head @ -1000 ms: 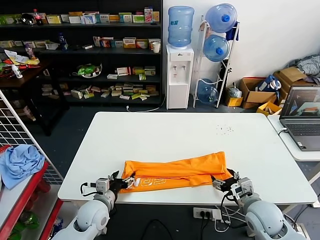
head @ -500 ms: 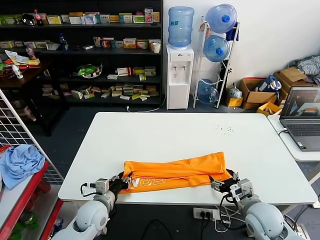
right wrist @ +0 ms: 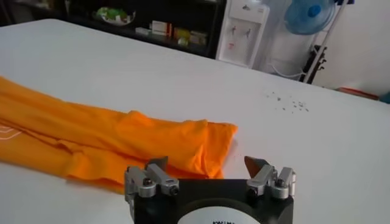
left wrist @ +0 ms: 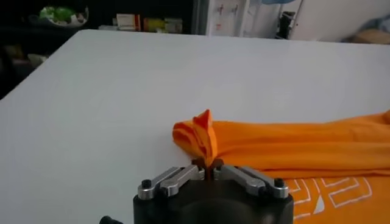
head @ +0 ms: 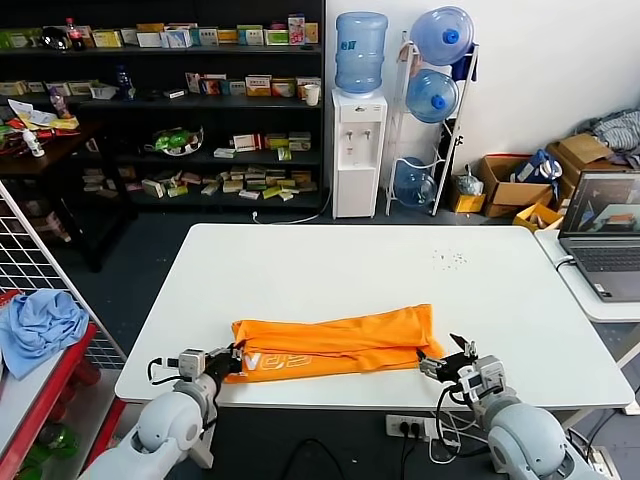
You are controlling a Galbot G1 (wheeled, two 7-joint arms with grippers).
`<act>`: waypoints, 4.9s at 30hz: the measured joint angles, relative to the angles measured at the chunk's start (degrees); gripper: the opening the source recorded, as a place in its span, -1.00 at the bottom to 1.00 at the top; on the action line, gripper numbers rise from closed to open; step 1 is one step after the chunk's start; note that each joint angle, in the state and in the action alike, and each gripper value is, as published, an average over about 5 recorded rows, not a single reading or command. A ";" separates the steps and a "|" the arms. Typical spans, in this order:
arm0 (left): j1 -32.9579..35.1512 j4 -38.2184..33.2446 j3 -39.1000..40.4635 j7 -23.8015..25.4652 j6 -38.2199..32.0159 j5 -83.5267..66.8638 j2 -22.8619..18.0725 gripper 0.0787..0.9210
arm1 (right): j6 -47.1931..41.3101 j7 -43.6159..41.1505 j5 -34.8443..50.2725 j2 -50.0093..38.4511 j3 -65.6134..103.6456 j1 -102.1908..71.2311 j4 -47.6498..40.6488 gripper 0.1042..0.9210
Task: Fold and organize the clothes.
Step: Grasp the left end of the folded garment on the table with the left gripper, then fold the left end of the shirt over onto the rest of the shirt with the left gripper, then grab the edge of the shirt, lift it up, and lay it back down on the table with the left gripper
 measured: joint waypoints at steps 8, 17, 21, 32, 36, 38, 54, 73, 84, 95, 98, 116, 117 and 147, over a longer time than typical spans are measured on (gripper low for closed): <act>-2.73 3.46 -3.11 -0.17 -1.25 0.41 5.85 -0.88 | 2.80 0.45 -2.52 1.08 0.66 -0.15 -0.12 0.76; -3.66 2.36 -4.79 -1.81 -0.89 -1.26 11.25 -0.88 | 5.96 1.66 -5.60 2.76 0.46 0.64 -1.34 0.76; -3.13 -1.58 -3.92 -3.40 0.11 -2.81 11.29 -0.88 | 6.98 2.02 -6.77 3.42 0.64 0.68 -2.01 0.76; -5.31 -9.44 3.49 -8.82 2.57 -8.92 5.55 -0.88 | 8.71 2.19 -9.36 5.41 1.55 0.57 -3.96 0.76; -6.92 -10.13 7.01 -10.81 3.07 -10.92 2.69 -0.88 | 8.88 2.14 -9.78 5.95 1.57 1.08 -4.93 0.76; -7.83 -10.19 8.71 -11.71 3.20 -11.68 1.11 -0.88 | 8.93 2.11 -9.90 6.17 1.51 1.35 -5.42 0.76; -14.61 -4.57 17.56 -16.98 2.57 -13.18 -12.51 -0.87 | 9.32 2.13 -10.82 8.08 0.08 3.91 -8.90 0.76; -13.87 -4.69 17.29 -15.38 -4.10 -14.38 -15.13 0.34 | 9.16 2.10 -11.39 8.39 -1.64 6.46 -11.36 0.76; -9.47 -6.69 11.42 -5.20 -4.11 -10.88 -2.31 0.76 | 12.49 -2.15 -13.50 7.57 -1.51 6.05 -12.86 0.76; -8.52 -1.01 5.09 8.76 -0.03 -9.83 3.68 0.77 | 15.11 -6.22 -13.27 6.64 -0.47 4.96 -13.05 0.76; -8.83 0.84 4.56 11.35 1.26 -10.19 4.06 0.77 | 15.40 -6.75 -13.22 6.38 -0.13 4.65 -13.05 0.76; -11.69 9.33 4.56 17.47 5.68 -11.78 1.59 0.77 | 15.36 -8.11 -13.68 5.83 0.16 3.40 -11.68 0.76; -11.85 9.59 4.62 17.59 5.80 -11.86 1.42 0.77 | 15.32 -8.13 -13.72 5.81 0.17 3.36 -11.62 0.76; -10.31 6.64 4.19 15.07 5.88 -11.91 1.97 -0.86 | 14.56 -6.76 -14.45 7.12 -0.89 3.29 -9.53 0.76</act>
